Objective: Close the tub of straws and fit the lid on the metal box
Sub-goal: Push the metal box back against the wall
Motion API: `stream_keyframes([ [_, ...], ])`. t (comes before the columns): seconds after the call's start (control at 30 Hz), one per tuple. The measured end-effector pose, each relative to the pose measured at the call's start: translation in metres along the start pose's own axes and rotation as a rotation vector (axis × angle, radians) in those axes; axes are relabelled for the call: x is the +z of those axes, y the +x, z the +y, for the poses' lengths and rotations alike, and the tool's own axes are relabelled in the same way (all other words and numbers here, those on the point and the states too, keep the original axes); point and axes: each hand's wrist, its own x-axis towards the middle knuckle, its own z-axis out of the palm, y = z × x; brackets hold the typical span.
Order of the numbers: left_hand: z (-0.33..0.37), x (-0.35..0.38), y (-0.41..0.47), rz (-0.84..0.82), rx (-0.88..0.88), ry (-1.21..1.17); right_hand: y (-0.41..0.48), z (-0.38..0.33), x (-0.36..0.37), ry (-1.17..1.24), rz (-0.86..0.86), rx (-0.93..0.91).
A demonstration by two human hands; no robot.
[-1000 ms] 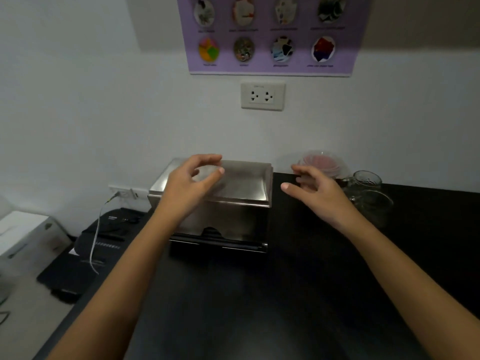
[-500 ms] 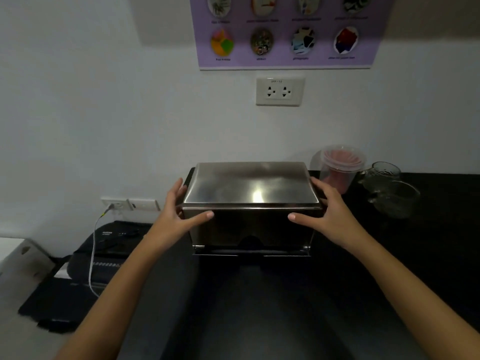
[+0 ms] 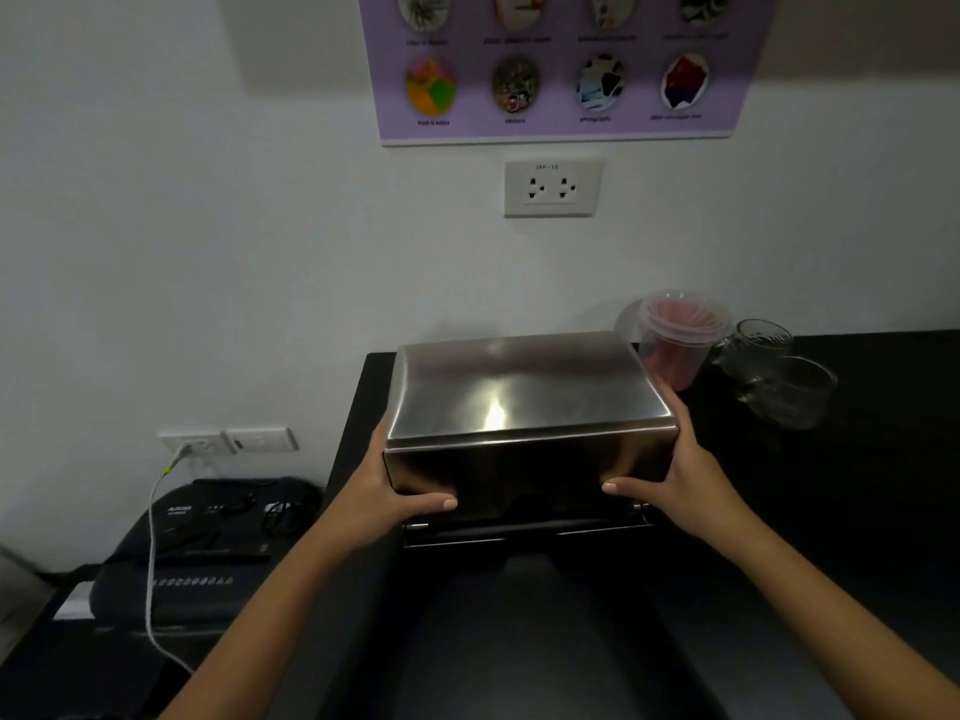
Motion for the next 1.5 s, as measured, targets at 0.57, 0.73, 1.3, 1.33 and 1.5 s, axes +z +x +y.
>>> stream_keyframes([
  [0.57,-0.001,-0.016,0.065,-0.05,-0.007,0.014,0.063,0.01,0.008,0.043,0.014,-0.006],
  [0.73,-0.003,-0.022,0.088,-0.066,-0.034,0.012,0.083,0.012,0.011,0.094,0.012,-0.018],
  [1.3,0.008,-0.034,0.15,-0.1,-0.063,-0.002,0.148,0.015,0.014,0.043,0.0,-0.037],
  [1.33,0.008,-0.034,0.152,-0.099,-0.06,-0.003,0.15,0.016,0.014,0.042,0.003,-0.03],
  [1.5,0.01,-0.034,0.158,-0.09,-0.038,0.003,0.157,0.019,0.016,0.02,0.007,-0.001],
])
